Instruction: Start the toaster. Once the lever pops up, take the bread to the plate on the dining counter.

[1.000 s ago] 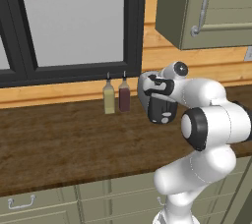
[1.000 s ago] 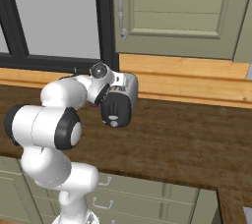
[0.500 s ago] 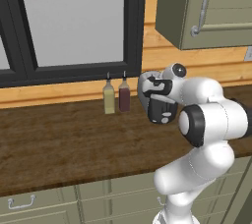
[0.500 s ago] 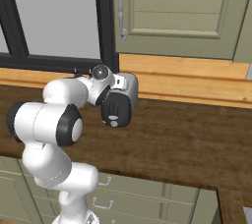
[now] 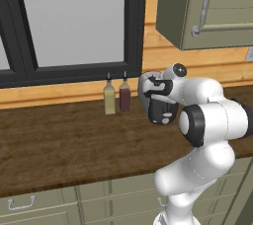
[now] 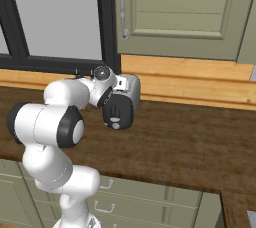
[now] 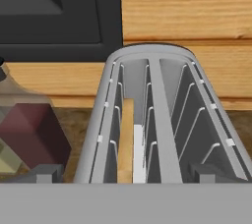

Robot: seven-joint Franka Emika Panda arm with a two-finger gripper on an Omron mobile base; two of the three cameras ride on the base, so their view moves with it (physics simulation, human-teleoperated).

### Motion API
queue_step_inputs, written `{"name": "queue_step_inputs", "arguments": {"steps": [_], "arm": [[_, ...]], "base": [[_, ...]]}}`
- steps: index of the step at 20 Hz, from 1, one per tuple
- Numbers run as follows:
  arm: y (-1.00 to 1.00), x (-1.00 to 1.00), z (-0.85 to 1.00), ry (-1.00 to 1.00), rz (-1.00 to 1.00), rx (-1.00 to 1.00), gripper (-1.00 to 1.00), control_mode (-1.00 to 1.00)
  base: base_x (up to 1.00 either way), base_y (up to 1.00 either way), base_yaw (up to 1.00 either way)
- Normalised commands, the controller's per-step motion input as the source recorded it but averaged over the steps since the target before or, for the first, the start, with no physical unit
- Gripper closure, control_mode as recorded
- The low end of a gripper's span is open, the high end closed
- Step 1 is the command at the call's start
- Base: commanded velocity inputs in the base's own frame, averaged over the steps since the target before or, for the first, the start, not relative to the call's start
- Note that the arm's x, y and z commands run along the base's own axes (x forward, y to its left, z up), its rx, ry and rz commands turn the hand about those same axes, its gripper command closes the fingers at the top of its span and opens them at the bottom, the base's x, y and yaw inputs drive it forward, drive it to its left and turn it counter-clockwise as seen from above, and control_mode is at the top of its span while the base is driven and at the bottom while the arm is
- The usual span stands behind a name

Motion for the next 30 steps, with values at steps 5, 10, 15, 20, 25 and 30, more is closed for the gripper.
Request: {"name": "queue_step_inputs", "arguments": {"steps": [5,10,15,20,25,30], "arm": [[0.00,0.00,0.00,0.03,0.00,0.00,-1.00,-1.00],[0.00,-0.01,0.00,0.09,0.00,0.00,-1.00,-1.00],[0.00,-0.01,0.00,0.01,0.00,0.00,-1.00,-1.00],[0.00,-0.02,0.00,0.00,0.00,0.00,-1.00,-1.00],[0.00,-0.08,-0.04,0.00,0.00,0.00,-1.00,-1.00],[0.00,-0.07,-0.04,0.00,0.00,0.00,-1.00,-1.00]], "base": [[0.00,0.00,0.00],[0.00,0.00,0.00],[0.00,0.00,0.00],[0.00,0.00,0.00],[0.00,0.00,0.00],[0.00,0.00,0.00]]}}
